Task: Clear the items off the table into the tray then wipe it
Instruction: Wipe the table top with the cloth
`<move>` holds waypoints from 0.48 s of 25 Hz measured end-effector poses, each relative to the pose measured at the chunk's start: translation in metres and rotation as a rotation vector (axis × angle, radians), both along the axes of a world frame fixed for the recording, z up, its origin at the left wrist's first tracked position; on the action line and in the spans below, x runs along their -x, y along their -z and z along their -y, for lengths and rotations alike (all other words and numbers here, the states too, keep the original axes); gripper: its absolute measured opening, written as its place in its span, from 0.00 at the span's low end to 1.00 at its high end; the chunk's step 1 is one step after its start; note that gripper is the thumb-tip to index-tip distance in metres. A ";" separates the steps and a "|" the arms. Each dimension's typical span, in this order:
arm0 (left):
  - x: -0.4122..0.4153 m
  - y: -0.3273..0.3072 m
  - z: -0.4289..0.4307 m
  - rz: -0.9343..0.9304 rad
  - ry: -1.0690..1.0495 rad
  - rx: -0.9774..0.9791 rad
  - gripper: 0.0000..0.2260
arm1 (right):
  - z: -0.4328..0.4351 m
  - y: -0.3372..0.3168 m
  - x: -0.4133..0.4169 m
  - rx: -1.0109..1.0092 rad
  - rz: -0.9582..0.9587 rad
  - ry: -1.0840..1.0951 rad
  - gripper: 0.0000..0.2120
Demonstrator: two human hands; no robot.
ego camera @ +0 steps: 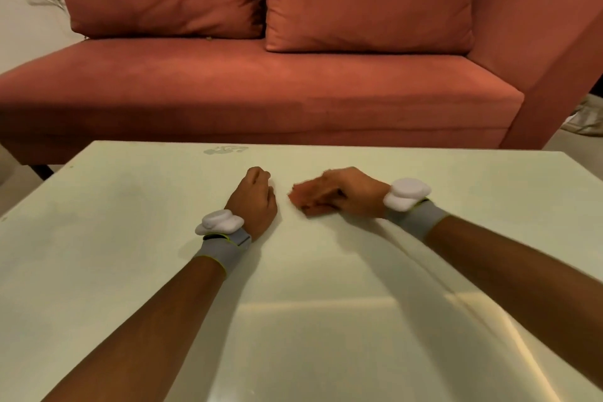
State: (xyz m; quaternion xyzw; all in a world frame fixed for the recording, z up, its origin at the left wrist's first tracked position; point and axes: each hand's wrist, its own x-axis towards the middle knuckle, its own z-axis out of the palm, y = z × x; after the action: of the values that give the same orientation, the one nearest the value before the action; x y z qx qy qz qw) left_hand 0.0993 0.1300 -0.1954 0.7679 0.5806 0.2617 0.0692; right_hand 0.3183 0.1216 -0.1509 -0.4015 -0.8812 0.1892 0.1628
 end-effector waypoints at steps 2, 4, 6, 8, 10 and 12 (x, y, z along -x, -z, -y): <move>-0.001 0.003 0.000 -0.032 0.018 -0.003 0.11 | -0.008 -0.011 -0.024 0.029 0.098 0.039 0.13; -0.001 0.006 0.000 -0.061 0.017 -0.005 0.11 | -0.048 -0.007 -0.034 -0.109 0.130 0.351 0.11; -0.002 0.006 -0.002 -0.064 0.020 -0.010 0.12 | -0.089 0.000 -0.010 -0.096 0.163 0.560 0.13; -0.003 0.006 -0.003 -0.052 0.031 -0.014 0.14 | -0.109 0.007 0.034 -0.076 0.088 0.556 0.12; 0.000 0.007 -0.006 -0.030 0.029 -0.014 0.15 | -0.097 0.009 0.062 -0.004 -0.040 0.464 0.11; 0.002 0.006 -0.005 -0.016 0.037 -0.012 0.19 | -0.057 0.011 0.044 0.002 -0.075 0.260 0.12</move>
State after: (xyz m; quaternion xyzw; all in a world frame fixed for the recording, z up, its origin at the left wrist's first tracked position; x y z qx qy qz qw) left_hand 0.0974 0.1348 -0.2018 0.7811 0.5652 0.2575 0.0648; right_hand 0.2743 0.1782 -0.1619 -0.5052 -0.8147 0.1823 0.2186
